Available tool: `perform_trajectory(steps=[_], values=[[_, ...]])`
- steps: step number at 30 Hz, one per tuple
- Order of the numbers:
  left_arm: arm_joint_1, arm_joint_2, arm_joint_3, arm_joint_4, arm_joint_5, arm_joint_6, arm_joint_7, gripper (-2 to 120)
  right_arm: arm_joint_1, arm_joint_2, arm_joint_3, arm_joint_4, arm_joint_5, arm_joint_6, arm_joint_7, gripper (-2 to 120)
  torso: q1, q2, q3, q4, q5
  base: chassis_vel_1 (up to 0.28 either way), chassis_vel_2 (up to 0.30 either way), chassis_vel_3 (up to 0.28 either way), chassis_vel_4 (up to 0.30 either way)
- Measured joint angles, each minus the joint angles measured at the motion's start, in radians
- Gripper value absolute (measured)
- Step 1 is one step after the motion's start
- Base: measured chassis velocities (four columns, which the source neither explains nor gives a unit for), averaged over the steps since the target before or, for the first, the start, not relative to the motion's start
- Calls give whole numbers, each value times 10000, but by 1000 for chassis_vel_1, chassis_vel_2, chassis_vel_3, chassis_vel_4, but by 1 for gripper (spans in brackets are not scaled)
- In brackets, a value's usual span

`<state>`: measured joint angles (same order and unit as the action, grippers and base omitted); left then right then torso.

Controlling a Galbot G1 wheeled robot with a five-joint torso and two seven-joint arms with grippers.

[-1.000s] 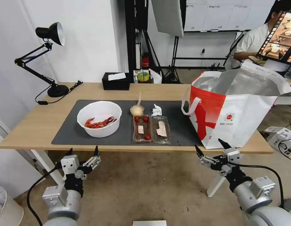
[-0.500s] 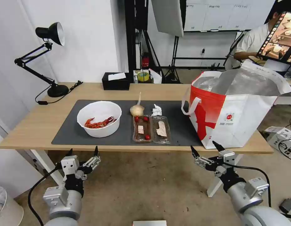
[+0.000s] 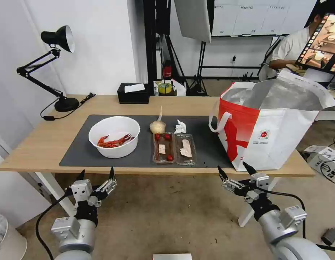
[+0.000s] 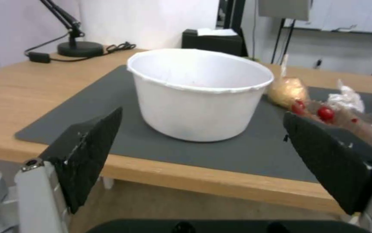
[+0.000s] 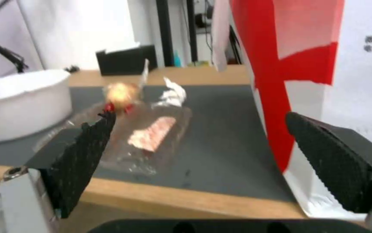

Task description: Pick up the trash from the table and place it into the takeout bag.

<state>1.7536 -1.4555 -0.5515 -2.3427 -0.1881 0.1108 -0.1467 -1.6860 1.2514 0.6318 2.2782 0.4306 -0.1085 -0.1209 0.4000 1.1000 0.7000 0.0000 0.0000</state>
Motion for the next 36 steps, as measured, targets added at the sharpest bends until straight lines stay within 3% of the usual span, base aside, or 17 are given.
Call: perform_trajectory(steps=[5, 13, 22, 25, 30, 36], values=[[-29, 23, -5, 178, -113, -644, 393, 100, 25, -2, -74, -35, 162, 61, -60, 100, 1, 0, 0, 0, 0, 0, 0, 0, 0], [-49, 24, -22, 266, -92, -935, 470, 100, 21, 0, -209, -75, 431, 69, 26, 100, 0, 0, 0, 0, -1, 0, 0, 0, 0], [47, 28, -106, 227, -5, -972, 491, 100, 317, -96, -891, 1, 3405, -727, 1187, 100, 0, 0, 0, 0, 0, 0, 0, 0, 0], [76, 29, -130, 214, 50, -972, 495, 100, 677, -283, -1302, 227, 5349, -1186, 2061, 100, 0, 0, 0, 0, -1, 0, 0, 0, 0], [109, 15, -135, 213, 143, -969, 497, 100, 1158, -471, -1742, 348, 6790, -1389, 2900, 100, 0, 0, 0, 1, -1, 0, 0, 0, 0], [155, -11, -182, 238, 273, -953, 497, 100, 2021, -392, -2334, 427, 9676, -1584, 4358, 100, 0, 0, 0, 0, -1, 0, 0, 0, 0]])
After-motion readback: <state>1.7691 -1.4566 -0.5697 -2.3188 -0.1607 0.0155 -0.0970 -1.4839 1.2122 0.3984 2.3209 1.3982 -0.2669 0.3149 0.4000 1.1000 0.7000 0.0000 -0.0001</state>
